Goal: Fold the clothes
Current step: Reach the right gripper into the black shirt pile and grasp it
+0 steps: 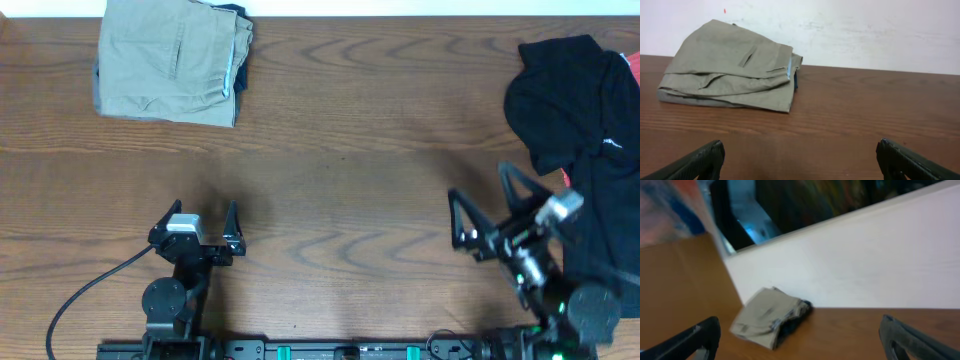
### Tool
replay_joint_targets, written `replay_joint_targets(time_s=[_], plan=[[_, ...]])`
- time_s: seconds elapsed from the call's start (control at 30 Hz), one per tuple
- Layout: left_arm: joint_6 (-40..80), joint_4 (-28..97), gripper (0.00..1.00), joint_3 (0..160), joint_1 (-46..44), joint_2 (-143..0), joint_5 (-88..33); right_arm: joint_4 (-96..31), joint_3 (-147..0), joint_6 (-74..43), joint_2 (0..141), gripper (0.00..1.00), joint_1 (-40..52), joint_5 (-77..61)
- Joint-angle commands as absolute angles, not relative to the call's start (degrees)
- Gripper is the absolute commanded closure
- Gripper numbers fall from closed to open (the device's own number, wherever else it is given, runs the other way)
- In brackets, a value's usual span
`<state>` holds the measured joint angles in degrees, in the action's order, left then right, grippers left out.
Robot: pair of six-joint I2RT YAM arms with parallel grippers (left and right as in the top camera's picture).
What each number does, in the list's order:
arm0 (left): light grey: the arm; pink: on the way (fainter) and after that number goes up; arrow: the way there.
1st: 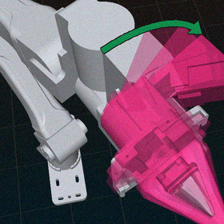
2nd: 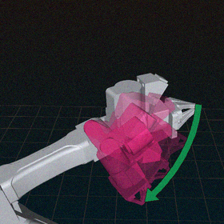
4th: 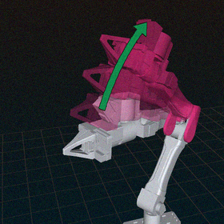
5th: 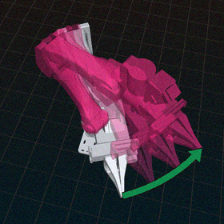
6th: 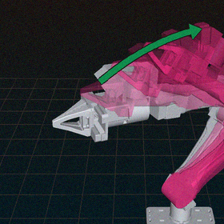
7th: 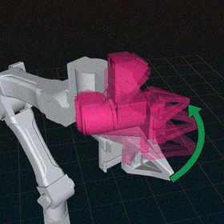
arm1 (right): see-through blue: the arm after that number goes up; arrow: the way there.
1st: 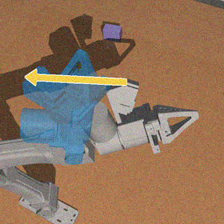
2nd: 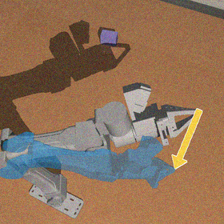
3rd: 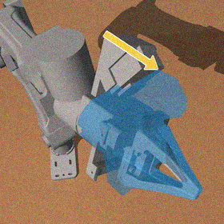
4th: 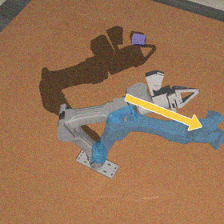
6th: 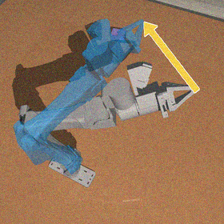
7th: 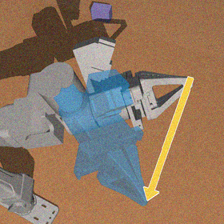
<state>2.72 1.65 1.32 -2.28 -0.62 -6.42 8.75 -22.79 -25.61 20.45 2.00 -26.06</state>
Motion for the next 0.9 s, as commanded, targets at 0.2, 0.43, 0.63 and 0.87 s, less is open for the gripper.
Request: replay_joint_targets(time_s=[0.2, 0.43, 0.63, 0.87], plan=[[2.15, 3.36, 0.02, 0.23, -2.0, -0.23, -6.81, -13.23, -46.24, -4.99, 47.75, 0.01, 1.65, -1.89], [2.17, 3.36, 0.02, 0.23, -2.0, -0.23, -6.81, -24.01, -61.43, -5.15, 69.19, 0.01, -0.78, 17.1], [2.15, 3.33, 0.02, 0.23, -2.0, -0.23, -6.81, -29.71, -65.87, -5.76, 80.49, 0.01, -7.38, 17.98], [2.15, 3.36, 0.02, 0.23, -2.0, -0.23, -6.83, -32.16, -65.84, -8.56, 86.87, 0.01, -12.4, 17.23]])
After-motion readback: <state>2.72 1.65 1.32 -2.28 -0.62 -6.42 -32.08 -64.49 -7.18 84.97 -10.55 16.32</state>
